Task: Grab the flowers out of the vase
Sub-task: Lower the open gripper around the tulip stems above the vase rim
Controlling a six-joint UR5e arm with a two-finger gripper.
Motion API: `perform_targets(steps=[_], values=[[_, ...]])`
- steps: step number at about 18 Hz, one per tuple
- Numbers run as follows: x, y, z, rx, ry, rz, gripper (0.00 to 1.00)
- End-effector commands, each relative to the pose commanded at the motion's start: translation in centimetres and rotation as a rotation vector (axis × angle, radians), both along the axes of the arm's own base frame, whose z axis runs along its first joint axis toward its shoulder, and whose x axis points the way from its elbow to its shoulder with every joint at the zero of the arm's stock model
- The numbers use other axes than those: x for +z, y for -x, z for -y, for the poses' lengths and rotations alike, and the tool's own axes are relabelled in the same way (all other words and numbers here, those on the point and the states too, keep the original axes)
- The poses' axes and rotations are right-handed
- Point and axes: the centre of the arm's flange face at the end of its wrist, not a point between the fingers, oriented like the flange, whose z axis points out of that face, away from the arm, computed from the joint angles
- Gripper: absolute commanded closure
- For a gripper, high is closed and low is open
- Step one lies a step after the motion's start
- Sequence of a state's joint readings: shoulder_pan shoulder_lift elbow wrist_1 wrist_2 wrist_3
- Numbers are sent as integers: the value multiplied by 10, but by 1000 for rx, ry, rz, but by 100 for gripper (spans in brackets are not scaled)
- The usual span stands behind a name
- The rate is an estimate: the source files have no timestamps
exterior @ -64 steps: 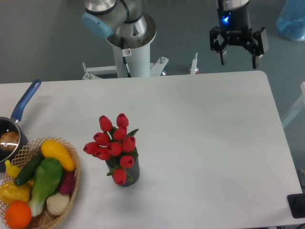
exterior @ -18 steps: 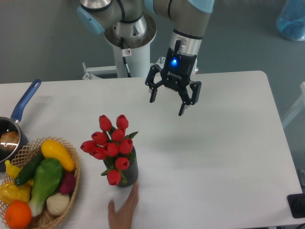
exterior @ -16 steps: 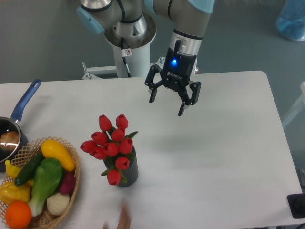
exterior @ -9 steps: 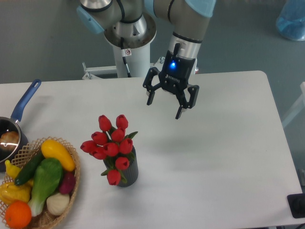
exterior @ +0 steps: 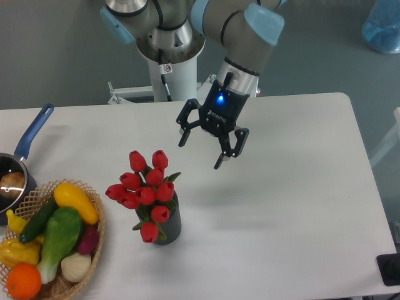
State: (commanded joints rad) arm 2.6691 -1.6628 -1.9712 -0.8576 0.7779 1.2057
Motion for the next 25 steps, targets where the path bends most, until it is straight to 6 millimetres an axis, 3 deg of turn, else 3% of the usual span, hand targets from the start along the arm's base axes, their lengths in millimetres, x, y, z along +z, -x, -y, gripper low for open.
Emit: perform_targets(steps=[4,12,15,25], values=[[8,1,-4,-9,-43,9,0],[-1,-3,-24,-49,-44,1,0],[-2,-15,-34,-77,-44,1,0],[-9,-8,-48,-89,-53,-7,0]])
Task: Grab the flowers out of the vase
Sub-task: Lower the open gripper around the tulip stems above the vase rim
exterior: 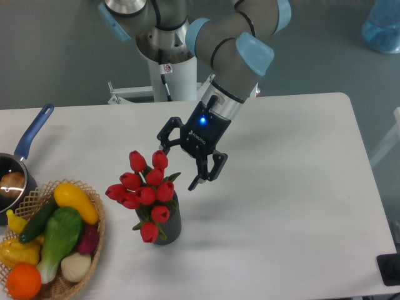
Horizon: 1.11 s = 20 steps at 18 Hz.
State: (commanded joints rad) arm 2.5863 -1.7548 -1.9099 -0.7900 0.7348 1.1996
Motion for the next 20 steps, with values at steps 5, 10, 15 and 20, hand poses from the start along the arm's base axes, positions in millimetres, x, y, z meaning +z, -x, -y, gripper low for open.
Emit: perform_targets(steps=[5,10,15,20], values=[[-5,3,-10,-10,8,3,0],[-8,2,-16,-18,9,8,0],[-10,2,-26,-34,5,15,0],[-14,-3,-34,-50,6,24,0]])
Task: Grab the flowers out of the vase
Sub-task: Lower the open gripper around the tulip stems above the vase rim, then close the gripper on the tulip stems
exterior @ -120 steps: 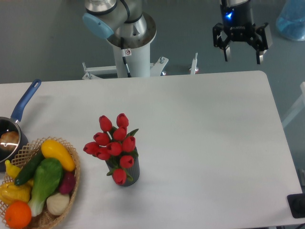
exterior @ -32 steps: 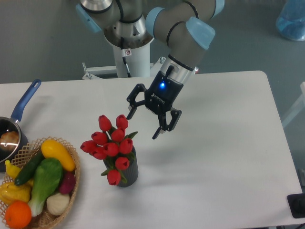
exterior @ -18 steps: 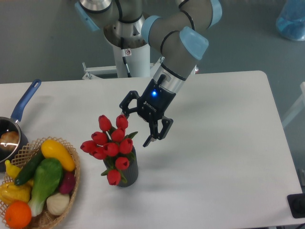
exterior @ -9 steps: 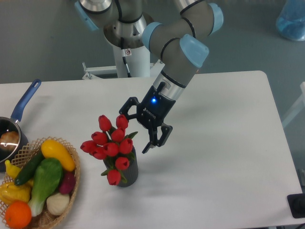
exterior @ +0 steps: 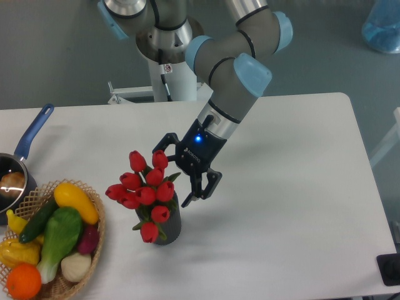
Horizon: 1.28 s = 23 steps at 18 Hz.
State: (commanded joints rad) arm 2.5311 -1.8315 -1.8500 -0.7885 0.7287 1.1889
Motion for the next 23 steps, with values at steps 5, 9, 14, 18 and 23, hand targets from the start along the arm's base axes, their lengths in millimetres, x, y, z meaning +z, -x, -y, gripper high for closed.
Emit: perform_targets(steps=[5,9,14,18,23], values=[[3,-3,-2,-6,-18,12,0],[7,-5,-4,1,-39,49,0],[4,-4,-8,-7,-56,70,0],[0,-3,-8,-7,-52,77,0],[-3,0,-11,-7,-50,79,0]])
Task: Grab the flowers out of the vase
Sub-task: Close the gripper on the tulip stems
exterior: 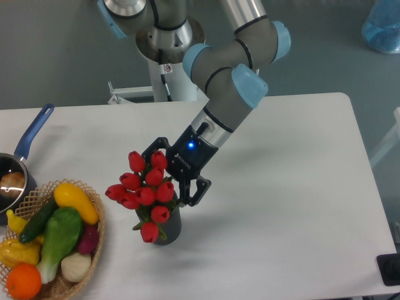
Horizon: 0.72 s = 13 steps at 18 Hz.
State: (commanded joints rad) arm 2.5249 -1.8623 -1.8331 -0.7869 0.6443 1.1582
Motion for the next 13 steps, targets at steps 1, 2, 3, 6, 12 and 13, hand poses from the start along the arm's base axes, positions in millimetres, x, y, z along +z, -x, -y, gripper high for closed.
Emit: perform_targets(steps=[1,2,3,6,12,13], values=[[-1,0,0,-1,-1,1,0],[1,1,-1,0,-2,0,0],[2,1,-1,0,-4,-3,0],[2,2,-2,0,-4,-3,0],[3,3,-3,-1,-6,-7,0],[3,3,-3,-1,-6,-7,0]])
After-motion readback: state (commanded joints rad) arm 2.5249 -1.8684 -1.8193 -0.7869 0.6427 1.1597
